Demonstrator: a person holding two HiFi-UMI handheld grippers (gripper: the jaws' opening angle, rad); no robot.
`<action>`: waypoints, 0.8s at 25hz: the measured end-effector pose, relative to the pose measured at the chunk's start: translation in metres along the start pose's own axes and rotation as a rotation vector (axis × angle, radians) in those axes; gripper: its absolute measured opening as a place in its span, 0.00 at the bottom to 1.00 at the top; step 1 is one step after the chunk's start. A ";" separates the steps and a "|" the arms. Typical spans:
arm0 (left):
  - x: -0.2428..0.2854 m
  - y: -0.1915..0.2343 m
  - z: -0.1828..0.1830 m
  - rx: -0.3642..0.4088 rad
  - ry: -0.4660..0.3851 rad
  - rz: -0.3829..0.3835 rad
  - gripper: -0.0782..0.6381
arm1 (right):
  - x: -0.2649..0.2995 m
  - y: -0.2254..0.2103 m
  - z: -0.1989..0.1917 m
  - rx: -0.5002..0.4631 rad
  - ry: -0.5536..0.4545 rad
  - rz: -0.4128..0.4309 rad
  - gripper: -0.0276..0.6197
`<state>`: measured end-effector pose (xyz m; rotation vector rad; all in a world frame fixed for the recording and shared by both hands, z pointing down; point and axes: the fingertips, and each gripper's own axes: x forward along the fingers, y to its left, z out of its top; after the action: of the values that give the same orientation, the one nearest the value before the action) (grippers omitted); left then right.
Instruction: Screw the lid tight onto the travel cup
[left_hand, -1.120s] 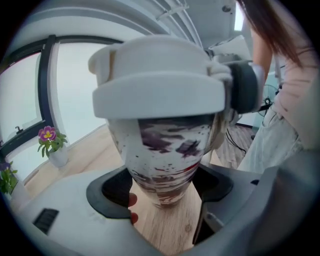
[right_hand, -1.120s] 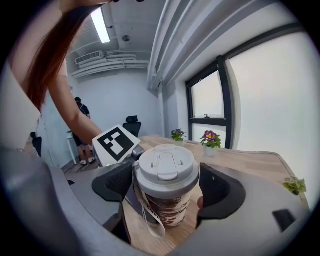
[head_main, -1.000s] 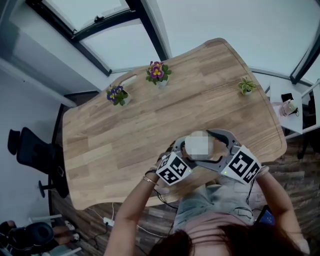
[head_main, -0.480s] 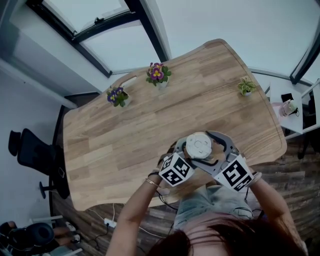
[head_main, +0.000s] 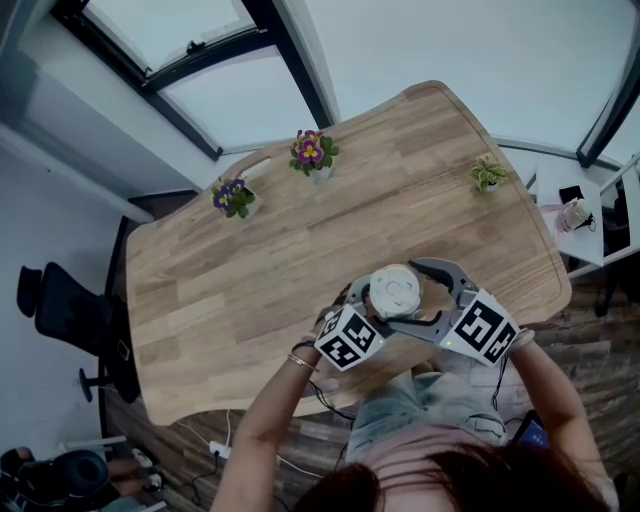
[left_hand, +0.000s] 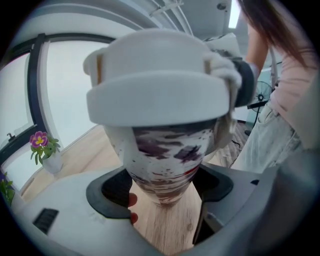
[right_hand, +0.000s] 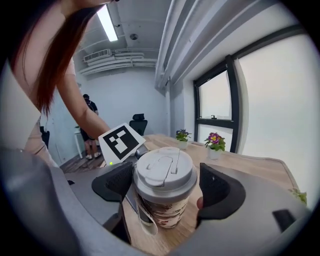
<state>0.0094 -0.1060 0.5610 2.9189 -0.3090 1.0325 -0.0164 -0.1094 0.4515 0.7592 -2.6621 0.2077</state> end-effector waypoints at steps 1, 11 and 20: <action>0.000 -0.001 0.000 0.009 0.005 -0.011 0.61 | 0.000 0.001 0.001 -0.004 0.006 0.014 0.64; 0.001 -0.001 0.000 0.018 0.061 -0.002 0.61 | 0.005 -0.001 -0.001 -0.018 -0.022 -0.081 0.64; 0.003 0.001 -0.001 -0.016 0.073 0.050 0.61 | 0.004 -0.003 -0.003 0.015 -0.044 -0.123 0.64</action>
<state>0.0105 -0.1075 0.5633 2.8648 -0.3878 1.1351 -0.0172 -0.1128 0.4558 0.9391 -2.6466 0.1801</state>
